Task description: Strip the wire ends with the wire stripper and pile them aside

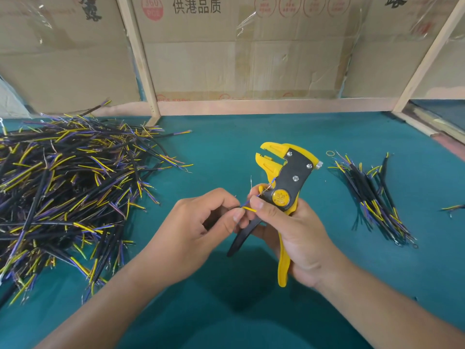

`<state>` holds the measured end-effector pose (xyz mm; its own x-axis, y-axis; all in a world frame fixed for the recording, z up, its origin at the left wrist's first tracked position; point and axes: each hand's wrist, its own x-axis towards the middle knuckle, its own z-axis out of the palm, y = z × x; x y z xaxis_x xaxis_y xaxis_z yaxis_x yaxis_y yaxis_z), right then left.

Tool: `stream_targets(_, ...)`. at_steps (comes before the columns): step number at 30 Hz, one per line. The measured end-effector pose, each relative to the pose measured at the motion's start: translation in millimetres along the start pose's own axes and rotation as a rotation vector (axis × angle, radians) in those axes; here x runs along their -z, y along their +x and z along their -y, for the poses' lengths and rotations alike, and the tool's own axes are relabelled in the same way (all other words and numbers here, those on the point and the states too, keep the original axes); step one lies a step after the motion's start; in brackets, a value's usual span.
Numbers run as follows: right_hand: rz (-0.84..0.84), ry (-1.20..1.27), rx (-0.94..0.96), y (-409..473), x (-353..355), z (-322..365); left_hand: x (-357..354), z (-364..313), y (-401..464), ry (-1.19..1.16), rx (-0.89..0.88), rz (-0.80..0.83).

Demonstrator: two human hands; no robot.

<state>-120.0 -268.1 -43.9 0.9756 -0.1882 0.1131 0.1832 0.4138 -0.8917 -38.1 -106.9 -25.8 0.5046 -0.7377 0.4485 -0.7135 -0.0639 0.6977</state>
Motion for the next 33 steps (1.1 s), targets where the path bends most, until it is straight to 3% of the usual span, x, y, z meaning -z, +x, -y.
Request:
stream_targets(14, -0.093, -0.089, 0.036, 4.0, 6.9, 0.0, 1.7, -0.2, 1.2, 0.172, -0.042, -0.002)
stream_targets(19, -0.117, -0.015, 0.047, 8.5, 11.1, 7.6, 2.8, 3.4, 0.5, 0.13, -0.012, -0.011)
stream_targets(33, 0.013, -0.003, -0.006, 6.0, 10.6, 0.3, 4.5, 5.7, -0.8, 0.127, -0.001, -0.011)
